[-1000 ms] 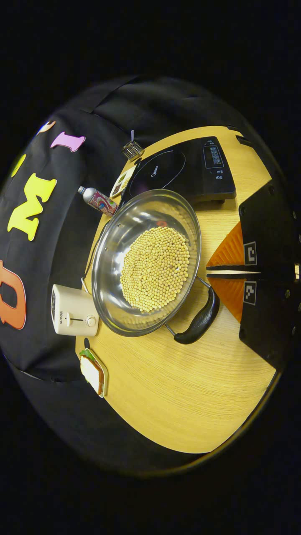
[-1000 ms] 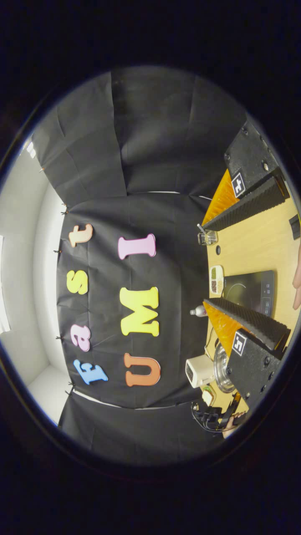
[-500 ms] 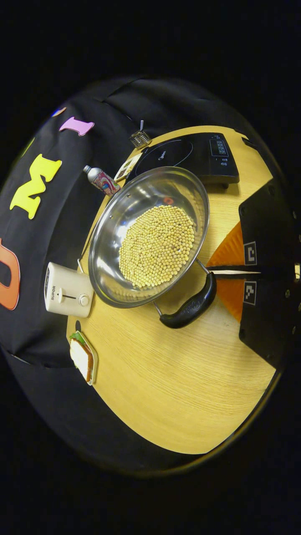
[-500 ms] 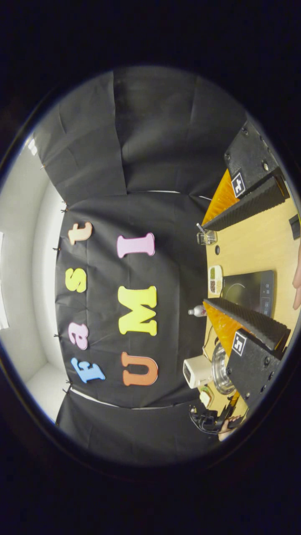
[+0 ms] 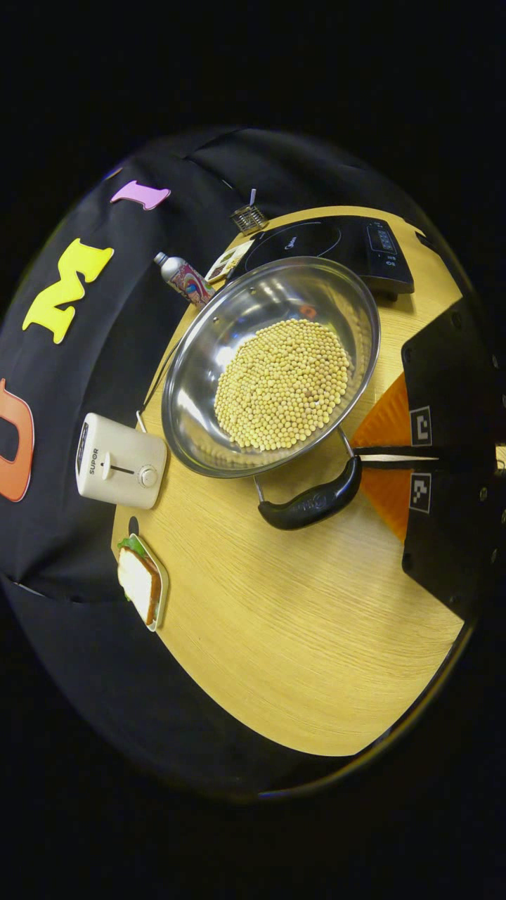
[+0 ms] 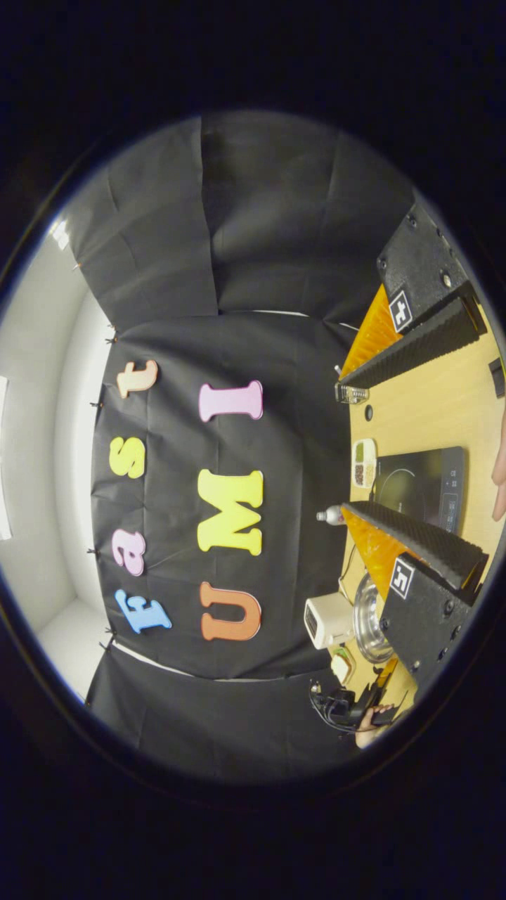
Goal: First push the handle of the pot to place it horizontally, then grasp the pot with both hands and set it on the induction cooktop.
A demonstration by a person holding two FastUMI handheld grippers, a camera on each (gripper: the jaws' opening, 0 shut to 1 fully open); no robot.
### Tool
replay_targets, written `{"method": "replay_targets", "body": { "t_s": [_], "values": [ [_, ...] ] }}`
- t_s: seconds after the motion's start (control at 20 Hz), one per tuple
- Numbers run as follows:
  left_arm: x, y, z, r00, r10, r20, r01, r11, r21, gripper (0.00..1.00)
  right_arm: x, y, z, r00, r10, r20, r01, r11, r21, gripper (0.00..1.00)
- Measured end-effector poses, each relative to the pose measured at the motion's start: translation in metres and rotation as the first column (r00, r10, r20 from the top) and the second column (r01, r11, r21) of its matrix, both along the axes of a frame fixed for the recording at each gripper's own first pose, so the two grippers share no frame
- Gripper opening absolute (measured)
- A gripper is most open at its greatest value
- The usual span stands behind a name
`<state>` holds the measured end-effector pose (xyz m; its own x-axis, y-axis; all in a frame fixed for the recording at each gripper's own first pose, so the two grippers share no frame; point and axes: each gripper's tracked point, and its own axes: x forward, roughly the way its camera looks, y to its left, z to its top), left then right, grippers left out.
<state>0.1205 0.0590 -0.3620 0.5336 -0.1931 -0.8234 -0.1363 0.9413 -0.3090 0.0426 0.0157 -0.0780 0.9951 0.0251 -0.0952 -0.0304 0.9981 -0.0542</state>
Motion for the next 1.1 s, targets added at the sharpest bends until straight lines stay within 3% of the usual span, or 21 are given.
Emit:
{"method": "replay_targets", "body": {
  "t_s": [0.1, 0.2, 0.25, 0.3, 0.35, 0.4, 0.45, 0.5, 0.6, 0.8, 0.85, 0.9, 0.95, 1.0, 1.1],
  "values": [
    [0.008, 0.009, -0.002, 1.000, 0.011, -0.007, -0.010, 1.000, 0.014, 0.00, 0.006, 0.007, 0.002, 1.000, 0.010, 0.001, -0.010, 1.000, 0.006, 1.00],
    [0.016, 0.015, -0.002, 1.000, 0.018, -0.012, -0.017, 1.000, 0.024, 0.00, 0.014, 0.014, 0.004, 1.000, 0.018, 0.004, -0.018, 1.000, 0.009, 0.97],
    [0.021, 0.019, -0.002, 1.000, 0.018, -0.015, -0.018, 0.999, 0.033, 0.10, 0.017, 0.018, 0.005, 1.000, 0.022, 0.004, -0.022, 1.000, 0.009, 0.97],
    [0.025, 0.021, -0.002, 1.000, 0.020, -0.016, -0.019, 0.999, 0.041, 0.00, 0.022, 0.023, 0.004, 1.000, 0.028, 0.004, -0.028, 1.000, 0.008, 0.96],
    [0.029, 0.025, -0.003, 1.000, 0.021, -0.018, -0.020, 0.999, 0.048, 0.10, 0.025, 0.027, 0.005, 0.999, 0.034, 0.004, -0.034, 0.999, 0.005, 0.96],
    [0.032, 0.028, -0.004, 1.000, 0.024, -0.020, -0.023, 0.998, 0.054, 0.00, 0.029, 0.030, 0.004, 0.999, 0.035, 0.004, -0.035, 0.999, 0.004, 0.96],
    [0.035, 0.031, -0.005, 1.000, 0.023, -0.018, -0.022, 0.998, 0.064, 0.10, 0.032, 0.033, 0.004, 0.999, 0.037, 0.001, -0.037, 0.999, 0.005, 0.97],
    [0.038, 0.032, -0.006, 1.000, 0.016, -0.017, -0.015, 0.997, 0.074, 0.00, 0.034, 0.038, 0.003, 0.999, 0.047, 0.000, -0.047, 0.999, 0.010, 0.96],
    [0.040, 0.036, -0.013, 0.999, 0.010, -0.035, -0.006, 0.995, 0.104, 0.00, 0.039, 0.043, 0.001, 0.998, 0.055, -0.004, -0.055, 0.998, 0.026, 1.00],
    [0.053, 0.044, -0.014, 1.000, -0.007, -0.024, 0.011, 0.988, 0.155, 0.00, 0.051, 0.044, -0.002, 0.999, 0.034, 0.001, -0.034, 0.999, 0.040, 0.96],
    [0.056, 0.045, -0.015, 1.000, -0.008, -0.022, 0.012, 0.987, 0.160, 0.10, 0.054, 0.044, -0.006, 1.000, 0.026, -0.003, -0.026, 0.999, 0.040, 0.96],
    [0.058, 0.046, -0.014, 1.000, -0.008, -0.021, 0.012, 0.987, 0.163, 0.10, 0.056, 0.046, -0.010, 1.000, 0.024, -0.009, -0.024, 0.999, 0.039, 0.96],
    [0.061, 0.047, -0.014, 1.000, -0.005, -0.016, 0.008, 0.986, 0.165, 0.00, 0.059, 0.049, -0.014, 1.000, 0.024, -0.018, -0.024, 0.999, 0.038, 0.96],
    [0.063, 0.049, -0.014, 1.000, 0.001, -0.014, 0.001, 0.987, 0.162, 0.00, 0.061, 0.051, -0.019, 0.999, 0.026, -0.027, -0.025, 0.999, 0.041, 1.00],
    [0.069, 0.051, -0.015, 1.000, 0.003, -0.003, -0.003, 0.988, 0.155, 0.00, 0.067, 0.059, -0.025, 0.999, 0.031, -0.043, -0.029, 0.999, 0.044, 0.96]
  ]
}}
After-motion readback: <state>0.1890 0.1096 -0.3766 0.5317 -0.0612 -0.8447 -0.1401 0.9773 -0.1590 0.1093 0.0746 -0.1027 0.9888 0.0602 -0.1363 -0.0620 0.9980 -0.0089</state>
